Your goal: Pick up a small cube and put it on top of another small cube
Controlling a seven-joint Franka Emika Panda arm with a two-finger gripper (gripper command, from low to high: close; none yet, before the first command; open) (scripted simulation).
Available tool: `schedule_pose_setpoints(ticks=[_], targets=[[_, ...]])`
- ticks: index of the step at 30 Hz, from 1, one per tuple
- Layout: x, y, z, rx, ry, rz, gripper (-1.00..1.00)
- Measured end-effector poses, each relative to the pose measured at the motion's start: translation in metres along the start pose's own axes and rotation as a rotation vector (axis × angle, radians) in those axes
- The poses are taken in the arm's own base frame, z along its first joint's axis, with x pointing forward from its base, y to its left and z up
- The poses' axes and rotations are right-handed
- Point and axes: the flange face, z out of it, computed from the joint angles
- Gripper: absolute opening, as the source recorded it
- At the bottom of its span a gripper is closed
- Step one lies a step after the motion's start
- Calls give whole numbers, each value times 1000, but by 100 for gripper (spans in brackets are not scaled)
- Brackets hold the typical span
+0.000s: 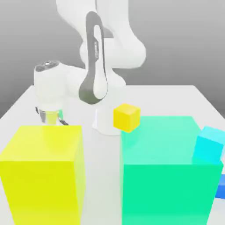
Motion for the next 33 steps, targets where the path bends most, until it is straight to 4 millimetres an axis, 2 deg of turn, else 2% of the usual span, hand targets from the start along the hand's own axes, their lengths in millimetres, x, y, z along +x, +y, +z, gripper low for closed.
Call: schedule_pose_setpoints(ticks=[7,8,15,23,30,33], targets=[[-1,6,32,-8,7,8,0],[-2,7,36,-10,7,9,-100],[-2,6,36,-9,7,9,-100],[1,1,3,0,0,6,-100],[-2,6,-26,-8,5,11,-100],[18,13,-27,-36,-8,89,-100]])
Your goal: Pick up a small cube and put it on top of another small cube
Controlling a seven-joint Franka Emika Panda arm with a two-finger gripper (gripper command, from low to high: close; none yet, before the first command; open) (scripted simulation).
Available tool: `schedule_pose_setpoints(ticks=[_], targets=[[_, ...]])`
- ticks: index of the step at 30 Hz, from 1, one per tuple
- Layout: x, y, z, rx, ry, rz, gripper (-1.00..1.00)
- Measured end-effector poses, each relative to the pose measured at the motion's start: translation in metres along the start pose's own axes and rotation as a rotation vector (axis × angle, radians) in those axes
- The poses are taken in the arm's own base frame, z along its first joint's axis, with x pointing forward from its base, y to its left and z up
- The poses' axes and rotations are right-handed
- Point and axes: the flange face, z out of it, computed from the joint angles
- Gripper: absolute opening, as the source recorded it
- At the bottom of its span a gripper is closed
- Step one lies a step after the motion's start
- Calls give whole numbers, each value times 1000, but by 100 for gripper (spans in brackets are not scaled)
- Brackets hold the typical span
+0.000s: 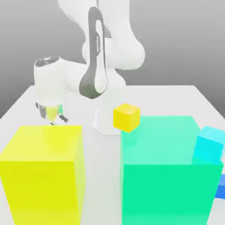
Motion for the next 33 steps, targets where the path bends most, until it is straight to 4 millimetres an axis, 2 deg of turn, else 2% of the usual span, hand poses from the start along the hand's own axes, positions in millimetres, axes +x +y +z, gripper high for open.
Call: schedule_pose_setpoints(ticks=[6,12,17,22,23,25,28,31,33], targets=[[65,-3,-9,-55,-93,233,-100],[118,-13,-27,-46,-253,420,-100],[118,-74,-67,27,-429,411,-100],[112,-133,-122,140,-638,362,-100],[100,-150,-134,155,-668,322,-100],[36,-195,-156,145,-695,154,-100],[-66,-239,-186,126,-715,-88,-100],[-178,-258,-217,102,-736,-332,-100],[-256,-257,-237,85,-752,-495,-100]])
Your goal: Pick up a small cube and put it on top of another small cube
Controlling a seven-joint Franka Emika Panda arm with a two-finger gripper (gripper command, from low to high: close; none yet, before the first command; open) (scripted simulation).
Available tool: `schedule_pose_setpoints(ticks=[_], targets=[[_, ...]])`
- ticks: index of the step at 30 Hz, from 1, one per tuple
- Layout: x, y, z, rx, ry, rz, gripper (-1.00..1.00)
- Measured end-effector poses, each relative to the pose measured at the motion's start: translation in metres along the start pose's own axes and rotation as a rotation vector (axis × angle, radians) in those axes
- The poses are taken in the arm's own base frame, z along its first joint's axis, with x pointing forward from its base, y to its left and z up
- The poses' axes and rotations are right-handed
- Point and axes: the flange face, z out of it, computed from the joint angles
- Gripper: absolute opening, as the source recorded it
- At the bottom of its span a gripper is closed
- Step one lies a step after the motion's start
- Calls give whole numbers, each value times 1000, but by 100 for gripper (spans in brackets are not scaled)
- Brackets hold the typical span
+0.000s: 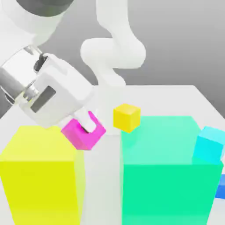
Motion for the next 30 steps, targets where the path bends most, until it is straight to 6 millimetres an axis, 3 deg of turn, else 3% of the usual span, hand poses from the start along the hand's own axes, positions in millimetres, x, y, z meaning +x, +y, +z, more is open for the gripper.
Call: schedule_pose_setpoints(ticks=[3,9,15,23,27,30], targets=[[-81,-25,54,-96,-28,-178,-100],[-149,-19,135,-236,47,-387,-100],[-216,9,217,-363,127,-632,-100],[-238,76,311,-533,312,-1043,-100],[-223,108,341,-603,381,-1233,-100],[-186,123,349,-666,416,-1319,-100]])
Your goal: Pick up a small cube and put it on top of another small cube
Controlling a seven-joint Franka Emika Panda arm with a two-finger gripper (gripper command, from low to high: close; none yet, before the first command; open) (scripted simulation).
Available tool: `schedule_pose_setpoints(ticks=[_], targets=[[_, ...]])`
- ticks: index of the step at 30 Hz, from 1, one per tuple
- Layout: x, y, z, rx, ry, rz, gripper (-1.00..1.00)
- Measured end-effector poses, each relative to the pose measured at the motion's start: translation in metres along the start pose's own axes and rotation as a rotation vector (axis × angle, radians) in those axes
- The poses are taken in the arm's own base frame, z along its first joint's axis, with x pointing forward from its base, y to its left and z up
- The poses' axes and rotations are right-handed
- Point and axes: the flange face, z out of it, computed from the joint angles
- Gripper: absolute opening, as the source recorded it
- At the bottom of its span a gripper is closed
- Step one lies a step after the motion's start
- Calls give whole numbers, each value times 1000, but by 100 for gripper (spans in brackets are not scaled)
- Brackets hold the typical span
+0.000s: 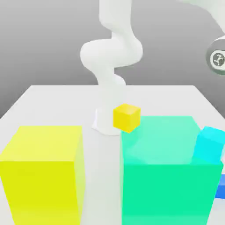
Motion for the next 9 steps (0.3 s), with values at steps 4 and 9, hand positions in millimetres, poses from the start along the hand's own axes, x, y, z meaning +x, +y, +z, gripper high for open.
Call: schedule_pose_setpoints(ticks=[4,9], targets=[[-5,10,50,-35,-17,-58,-100],[-6,11,77,-37,-18,-63,100]])
